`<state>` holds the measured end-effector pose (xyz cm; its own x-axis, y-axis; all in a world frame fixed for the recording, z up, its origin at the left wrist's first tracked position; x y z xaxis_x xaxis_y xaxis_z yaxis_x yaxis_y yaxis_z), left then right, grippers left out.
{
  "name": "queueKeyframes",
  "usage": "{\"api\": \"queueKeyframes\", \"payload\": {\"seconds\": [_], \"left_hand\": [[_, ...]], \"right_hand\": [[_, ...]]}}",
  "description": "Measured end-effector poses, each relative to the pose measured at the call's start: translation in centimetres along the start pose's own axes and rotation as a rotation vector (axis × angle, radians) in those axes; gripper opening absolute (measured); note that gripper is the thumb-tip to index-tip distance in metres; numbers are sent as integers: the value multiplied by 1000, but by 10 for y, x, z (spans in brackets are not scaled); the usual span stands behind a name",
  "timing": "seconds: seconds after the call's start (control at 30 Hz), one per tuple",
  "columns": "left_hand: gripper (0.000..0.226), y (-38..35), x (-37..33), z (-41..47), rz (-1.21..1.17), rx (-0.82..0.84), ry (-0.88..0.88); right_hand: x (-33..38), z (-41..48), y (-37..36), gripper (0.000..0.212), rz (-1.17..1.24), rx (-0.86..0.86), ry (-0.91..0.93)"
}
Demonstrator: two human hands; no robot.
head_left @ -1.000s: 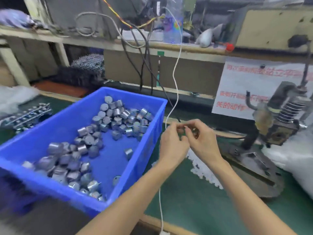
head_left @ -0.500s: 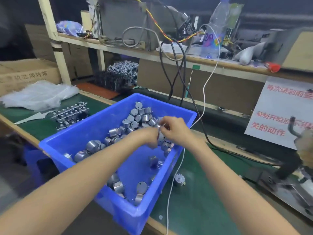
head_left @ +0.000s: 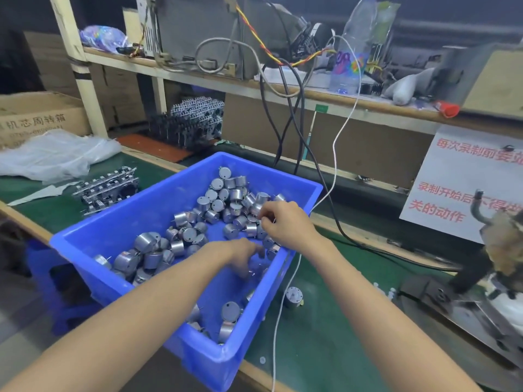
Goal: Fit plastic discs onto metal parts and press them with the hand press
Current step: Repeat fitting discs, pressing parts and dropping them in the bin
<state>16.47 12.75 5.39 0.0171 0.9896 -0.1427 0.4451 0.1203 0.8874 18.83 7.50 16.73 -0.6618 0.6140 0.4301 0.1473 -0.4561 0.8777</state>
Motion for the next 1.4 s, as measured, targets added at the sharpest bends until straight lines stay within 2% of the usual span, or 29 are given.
{"api": "queueKeyframes", "payload": {"seconds": [0.17,0.23,0.3,0.37,0.4,0.47,0.53,0.6,0.73,0.83,0.97,1.07,1.17,1.27,1.4], "left_hand": [[5,-7,-33,3,-73,-34,-84],[16,-11,-41,1,-133,-14,-94],[24,-17,-42,0,-58,38,-99],[15,-12,-38,-3,-46,51,-91],[2,0,-34,-6,-126,-3,-87],[17,41,-18,-16,-427,-228,-31],[16,85,-3,-34,-764,-501,3],[18,109,-4,-47,-953,-612,27],[21,121,-55,-51,-889,-638,10],[29,117,-106,-43,-749,-653,-61],[30,76,-171,-9,-635,-450,-192],[15,20,-178,21,-464,-359,-101],[15,-33,-178,36,-381,-288,-108],[12,-46,-178,36,-435,-354,-127],[3,-45,-178,30,-457,-409,-129]], "right_hand": [[1,-13,13,22,184,-137,58],[-3,-19,15,21,231,-178,76],[-6,-23,16,22,252,-201,96],[-7,-25,15,22,267,-209,111],[-8,-25,16,22,270,-211,111],[-10,-26,17,25,279,-215,100],[-9,-31,20,35,324,-213,118],[-9,-39,25,48,397,-217,142],[-40,-68,56,38,498,-395,75],[-80,-103,67,36,550,-470,-55],[-149,-163,61,27,594,-506,-328],[-184,-213,44,24,678,-512,-459],[-189,-247,24,26,758,-491,-460],[-190,-267,0,26,822,-465,-484],[-198,-280,-11,22,905,-519,-563]]}}
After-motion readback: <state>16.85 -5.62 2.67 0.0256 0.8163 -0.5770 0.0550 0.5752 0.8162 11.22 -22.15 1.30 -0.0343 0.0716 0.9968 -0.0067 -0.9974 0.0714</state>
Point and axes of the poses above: each hand's wrist, its own z-axis towards the middle knuckle, its own y-axis out of the back of the hand, x = y × z, the point moved 10 cm from there along z, towards the middle knuckle, and after that the axes turned 2 degrees about z, right-handed, at the moved point
